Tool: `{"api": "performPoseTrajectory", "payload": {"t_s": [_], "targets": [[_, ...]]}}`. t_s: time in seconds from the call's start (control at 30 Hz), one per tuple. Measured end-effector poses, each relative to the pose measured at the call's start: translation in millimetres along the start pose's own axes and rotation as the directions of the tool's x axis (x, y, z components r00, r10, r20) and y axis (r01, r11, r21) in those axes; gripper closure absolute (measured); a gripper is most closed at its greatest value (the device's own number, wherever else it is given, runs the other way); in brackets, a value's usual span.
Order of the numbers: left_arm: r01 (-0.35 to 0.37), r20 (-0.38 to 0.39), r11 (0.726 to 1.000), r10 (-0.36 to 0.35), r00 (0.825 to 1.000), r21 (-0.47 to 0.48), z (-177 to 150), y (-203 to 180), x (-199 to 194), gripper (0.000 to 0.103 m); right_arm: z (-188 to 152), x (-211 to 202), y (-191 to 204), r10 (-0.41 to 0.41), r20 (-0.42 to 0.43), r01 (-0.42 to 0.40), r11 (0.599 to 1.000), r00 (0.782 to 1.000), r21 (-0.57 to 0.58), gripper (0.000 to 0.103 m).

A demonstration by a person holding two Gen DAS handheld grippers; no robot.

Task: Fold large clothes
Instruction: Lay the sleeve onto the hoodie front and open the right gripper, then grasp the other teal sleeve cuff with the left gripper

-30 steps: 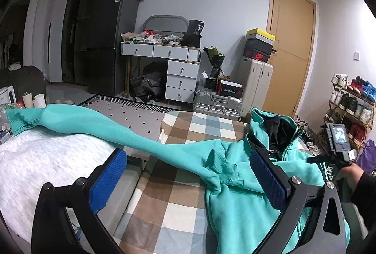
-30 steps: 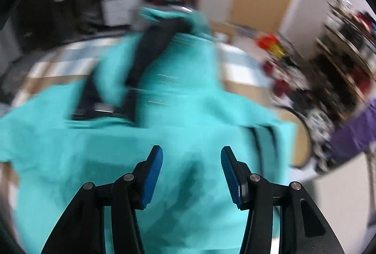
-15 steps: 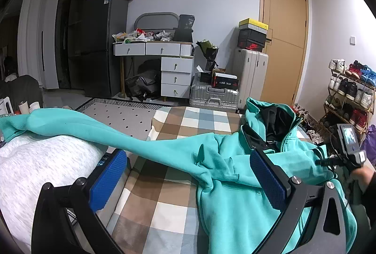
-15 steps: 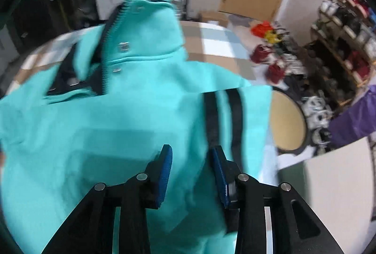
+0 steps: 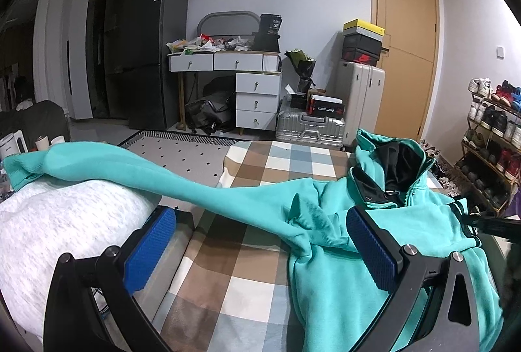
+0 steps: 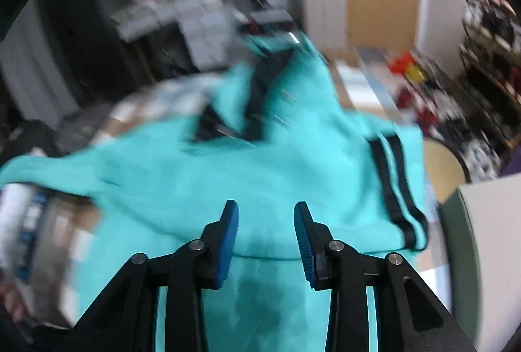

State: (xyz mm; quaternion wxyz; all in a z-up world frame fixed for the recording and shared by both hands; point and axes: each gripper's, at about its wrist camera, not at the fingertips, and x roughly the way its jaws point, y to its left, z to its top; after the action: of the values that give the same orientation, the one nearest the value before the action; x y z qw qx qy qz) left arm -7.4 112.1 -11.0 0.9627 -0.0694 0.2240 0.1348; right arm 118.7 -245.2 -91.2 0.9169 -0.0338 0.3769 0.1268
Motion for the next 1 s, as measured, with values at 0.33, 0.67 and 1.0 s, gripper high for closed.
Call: {"api": "performPoseTrajectory", "payload": {"t_s": [0.33, 0.67, 1.0], "targets": [[-0.023, -0.019, 0.999, 0.022, 1.000, -0.026, -4.9, 7.7, -2.6, 0.001, -65.0, -121.7, 94.0, 0.061, 0.480, -0.068, 0.998, 0.875, -0.002, 0.004], [-0.055, -0.012, 0.998, 0.055, 0.998, 0.017, -5.8, -3.4, 1.8, 0.001, -92.0, -109.4, 109.3, 0.017, 0.535, 0.053, 0.992, 0.845, -0.116, 0.000], [-0.099, -0.065, 0.990, 0.093, 0.994, -0.103, 47.2, 64.2, -26.9, 0.001, -102.0, -126.5, 111.2, 0.115, 0.552, -0.030, 0.987, 0.826, -0.161, 0.000]]}}
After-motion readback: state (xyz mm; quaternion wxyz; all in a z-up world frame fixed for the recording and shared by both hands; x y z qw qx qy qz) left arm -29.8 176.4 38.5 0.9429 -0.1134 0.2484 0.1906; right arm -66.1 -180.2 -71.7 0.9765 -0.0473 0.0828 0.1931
